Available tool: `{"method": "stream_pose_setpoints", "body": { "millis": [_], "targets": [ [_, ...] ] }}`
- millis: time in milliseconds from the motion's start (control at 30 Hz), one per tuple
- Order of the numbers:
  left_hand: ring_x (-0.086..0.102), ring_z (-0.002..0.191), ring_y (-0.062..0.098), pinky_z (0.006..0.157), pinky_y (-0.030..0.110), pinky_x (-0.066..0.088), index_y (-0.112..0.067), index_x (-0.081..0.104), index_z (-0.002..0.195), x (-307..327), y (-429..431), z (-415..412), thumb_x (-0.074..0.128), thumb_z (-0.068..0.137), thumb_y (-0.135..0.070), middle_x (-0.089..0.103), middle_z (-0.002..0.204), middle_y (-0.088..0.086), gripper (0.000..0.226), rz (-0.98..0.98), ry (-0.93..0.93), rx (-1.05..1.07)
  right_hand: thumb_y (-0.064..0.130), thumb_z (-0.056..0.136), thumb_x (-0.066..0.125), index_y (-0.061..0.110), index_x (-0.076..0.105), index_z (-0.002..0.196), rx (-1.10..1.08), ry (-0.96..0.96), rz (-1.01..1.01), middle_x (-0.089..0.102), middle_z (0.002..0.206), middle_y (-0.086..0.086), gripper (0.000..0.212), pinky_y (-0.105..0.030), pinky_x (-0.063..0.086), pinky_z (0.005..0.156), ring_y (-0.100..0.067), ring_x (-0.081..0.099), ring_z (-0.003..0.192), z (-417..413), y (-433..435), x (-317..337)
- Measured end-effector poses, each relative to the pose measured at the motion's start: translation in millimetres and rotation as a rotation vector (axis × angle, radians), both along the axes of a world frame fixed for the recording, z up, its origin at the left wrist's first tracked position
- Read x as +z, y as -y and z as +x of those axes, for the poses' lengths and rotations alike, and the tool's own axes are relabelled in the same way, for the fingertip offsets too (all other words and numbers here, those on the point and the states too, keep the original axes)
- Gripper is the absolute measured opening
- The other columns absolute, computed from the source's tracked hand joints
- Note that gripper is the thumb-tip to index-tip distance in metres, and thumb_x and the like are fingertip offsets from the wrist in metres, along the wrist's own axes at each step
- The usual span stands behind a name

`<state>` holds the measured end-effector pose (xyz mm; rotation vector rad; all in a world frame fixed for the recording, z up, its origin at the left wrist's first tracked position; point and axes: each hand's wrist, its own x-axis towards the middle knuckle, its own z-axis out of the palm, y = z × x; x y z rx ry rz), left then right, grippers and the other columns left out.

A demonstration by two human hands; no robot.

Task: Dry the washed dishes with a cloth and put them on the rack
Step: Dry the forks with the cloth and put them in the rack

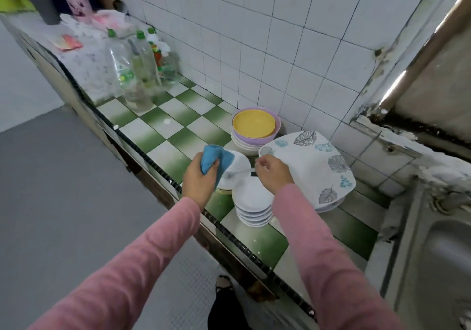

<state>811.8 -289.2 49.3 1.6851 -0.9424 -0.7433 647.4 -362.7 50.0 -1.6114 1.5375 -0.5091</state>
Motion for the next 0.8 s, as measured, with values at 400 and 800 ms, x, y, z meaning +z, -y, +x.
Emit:
{"method": "stream_pose_setpoints", "body": {
  "millis": [400, 800],
  "targets": [
    [0.055, 0.09, 0.019, 0.07, 0.026, 0.041, -0.016, 0.056, 0.123, -12, 91, 21, 0.051, 0.1, -0.027, 0.06, 0.106, 0.003, 0.026, 0.092, 0.01, -0.027, 0.027, 0.095, 0.055, 0.025, 0.065, 0.126, 0.434, -0.687, 0.084, 0.061, 0.129, -0.008, 0.033, -0.035, 0.049, 0.095, -0.029, 0.057, 0.114, 15, 87, -47],
    [0.06, 0.096, 0.028, 0.087, 0.044, 0.052, -0.023, 0.054, 0.11, -25, 116, 44, 0.052, 0.1, -0.031, 0.063, 0.106, 0.006, 0.013, 0.17, -0.023, -0.118, 0.021, 0.098, 0.053, 0.02, 0.056, 0.129, 0.544, -0.873, -0.016, 0.054, 0.13, -0.013, 0.031, -0.037, 0.04, 0.101, -0.032, 0.046, 0.125, 30, 99, -62]
  ]
}}
